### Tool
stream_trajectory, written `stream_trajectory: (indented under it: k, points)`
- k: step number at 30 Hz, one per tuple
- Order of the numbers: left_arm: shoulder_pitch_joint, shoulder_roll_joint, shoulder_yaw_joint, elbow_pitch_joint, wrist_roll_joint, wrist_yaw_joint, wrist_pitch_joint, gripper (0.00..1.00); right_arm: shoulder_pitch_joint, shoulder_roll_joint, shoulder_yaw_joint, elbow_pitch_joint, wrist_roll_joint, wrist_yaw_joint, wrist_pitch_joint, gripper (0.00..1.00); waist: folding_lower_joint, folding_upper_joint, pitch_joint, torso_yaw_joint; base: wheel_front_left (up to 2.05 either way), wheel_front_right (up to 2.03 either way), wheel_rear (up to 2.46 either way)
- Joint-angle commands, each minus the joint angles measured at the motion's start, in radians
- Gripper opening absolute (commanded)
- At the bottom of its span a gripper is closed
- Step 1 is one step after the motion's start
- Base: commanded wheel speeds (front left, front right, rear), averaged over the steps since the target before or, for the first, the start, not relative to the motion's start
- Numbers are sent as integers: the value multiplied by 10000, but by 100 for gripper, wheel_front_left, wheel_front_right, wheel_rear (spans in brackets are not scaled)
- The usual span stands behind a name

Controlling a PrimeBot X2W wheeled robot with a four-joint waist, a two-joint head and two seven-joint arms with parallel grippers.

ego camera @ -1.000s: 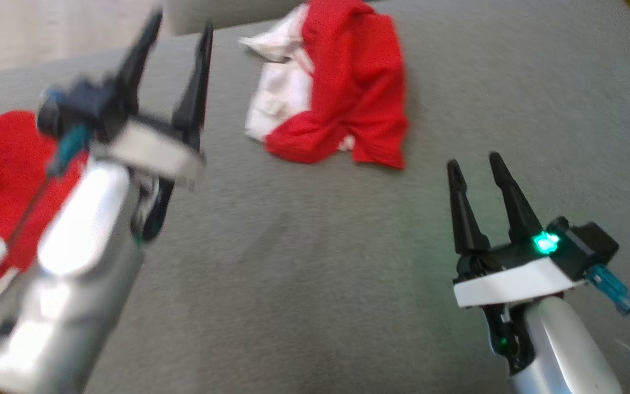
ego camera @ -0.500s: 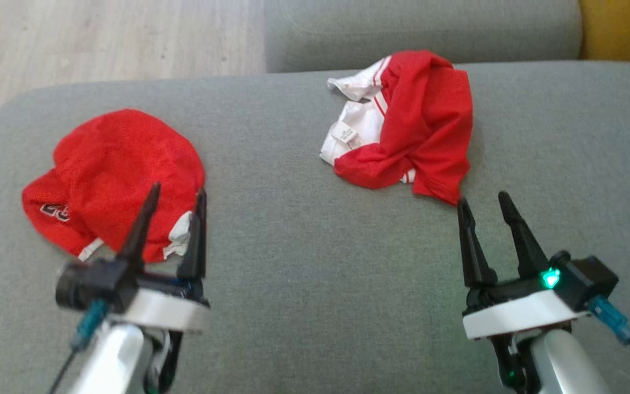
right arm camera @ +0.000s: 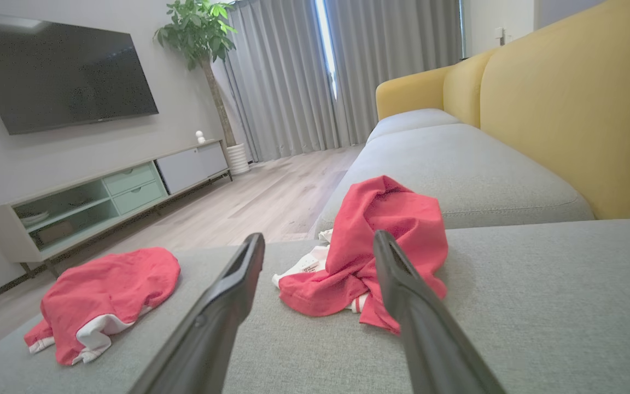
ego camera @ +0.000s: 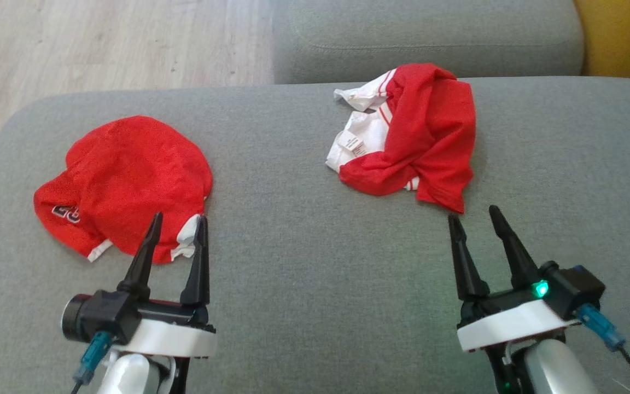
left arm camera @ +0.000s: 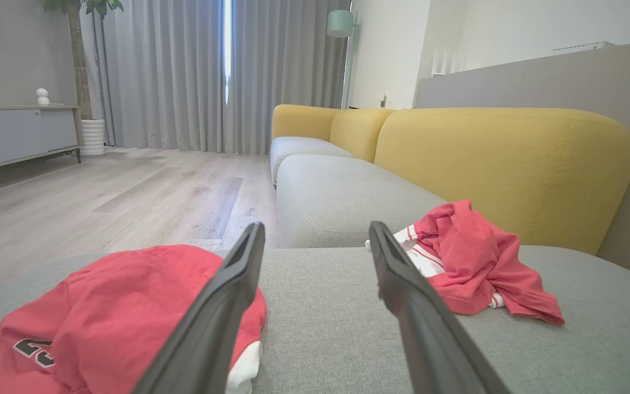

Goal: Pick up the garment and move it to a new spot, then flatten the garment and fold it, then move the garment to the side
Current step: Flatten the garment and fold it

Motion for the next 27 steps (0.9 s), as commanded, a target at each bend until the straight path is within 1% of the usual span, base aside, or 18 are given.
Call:
stream_trajectory:
  k: [1,6,10,11,20,24,27]
  points:
    - [-333,-6,469,-292,113,-79,-94,100,-374,-29,281,-169,-160,-7,-109,100,0,-1,90,100,0,0,0]
    - [-461,-245,600,-163,313,-379,-95,100,-1048,-29,302,831,-782,-7,-106,100,0,-1,498,454,0,0,0]
    - [-620,-408,671,-59,439,-545,-95,100,-1958,-29,-249,1988,-1513,-7,221,100,0,-1,862,792,0,0,0]
    - [-620,-408,671,-59,439,-545,-95,100,-1958,-29,-249,1988,-1513,-7,221,100,0,-1,862,792,0,0,0]
    - [-928,-698,676,92,633,-784,-95,100,-3784,-29,-2192,4572,-2992,-7,1083,100,0,-1,1450,1373,0,0,0]
    - [-1035,-785,696,100,674,-838,-95,100,-4425,-29,-2732,5489,-3543,-7,1397,100,0,-1,1653,1479,0,0,0]
    - [-1096,-837,750,99,677,-865,-95,100,-4806,-29,-2906,6090,-3728,-7,1535,100,0,-1,1796,1455,0,0,0]
